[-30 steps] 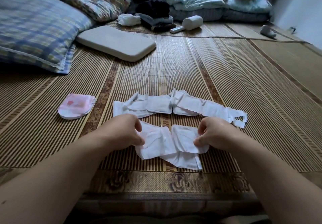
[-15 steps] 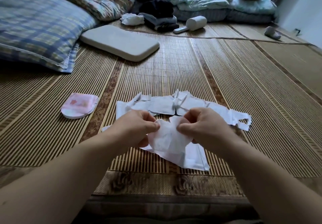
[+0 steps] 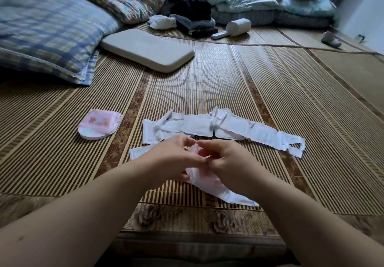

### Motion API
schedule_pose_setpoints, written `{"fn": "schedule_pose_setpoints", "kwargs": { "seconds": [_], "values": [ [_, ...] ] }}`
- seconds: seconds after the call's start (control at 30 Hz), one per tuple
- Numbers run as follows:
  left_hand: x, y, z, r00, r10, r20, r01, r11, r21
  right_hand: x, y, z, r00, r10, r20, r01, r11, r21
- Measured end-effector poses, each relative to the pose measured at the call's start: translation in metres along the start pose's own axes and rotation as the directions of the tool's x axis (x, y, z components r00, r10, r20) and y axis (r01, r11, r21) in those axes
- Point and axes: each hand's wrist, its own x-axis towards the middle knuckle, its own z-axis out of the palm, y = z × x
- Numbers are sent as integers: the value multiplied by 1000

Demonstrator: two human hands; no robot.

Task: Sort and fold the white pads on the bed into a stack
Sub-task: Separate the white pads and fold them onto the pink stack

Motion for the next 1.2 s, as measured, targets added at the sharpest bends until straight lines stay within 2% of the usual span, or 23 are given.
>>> {"fn": "schedule_pose_setpoints", "kwargs": {
  "seconds": [0.1, 0.17, 0.23, 0.3, 0.33, 0.4, 0.47, 0.5, 0.63, 0.77, 0.9, 1.1, 1.2],
  "values": [
    [3, -3, 1, 998, 28, -55, -28, 1000, 9, 1, 1, -5, 1000, 12, -23, -12, 1000, 7],
    [5, -2, -3, 996, 49, -77, -51, 998, -35, 0, 3, -11, 997, -37, -63, 34, 998, -60],
    [8, 0, -13, 990, 83, -118, -96, 989, -112, 0, 6, -20, 983, -107, -150, 64, 961, -269],
    [9, 3, -28, 967, 126, -223, -165, 972, -169, 1, 13, -32, 969, -143, -200, 20, 857, -516],
    [10, 4, -37, 945, 147, -293, -206, 962, -181, 2, 17, -37, 977, -103, -187, -31, 800, -600],
    [10, 3, -55, 881, 166, -442, -274, 942, -192, 1, 25, -42, 989, 94, -115, -148, 714, -684],
    [11, 0, -72, 802, 140, -580, -306, 931, -198, 0, 29, -44, 962, 263, -69, -233, 667, -707],
    [12, -2, -80, 763, 114, -637, -314, 926, -211, 0, 30, -45, 954, 294, -63, -251, 664, -705],
    [15, -14, -110, 637, -14, -771, -332, 897, -291, 1, 29, -44, 958, 284, -49, -237, 679, -695],
    [16, -32, -133, 462, -103, -881, -305, 914, -267, 2, 30, -42, 953, 297, -55, -251, 680, -689],
    [16, -44, -142, 410, -229, -883, -291, 885, -364, 3, 30, -41, 952, 299, -65, -261, 683, -682],
    [16, -43, -138, 336, -287, -897, -371, 835, -406, 5, 34, -40, 954, 290, -81, -267, 690, -673],
    [12, -43, -133, 331, -262, -906, -293, 885, -363, 6, 36, -41, 955, 285, -82, -265, 695, -669]
  ]
}}
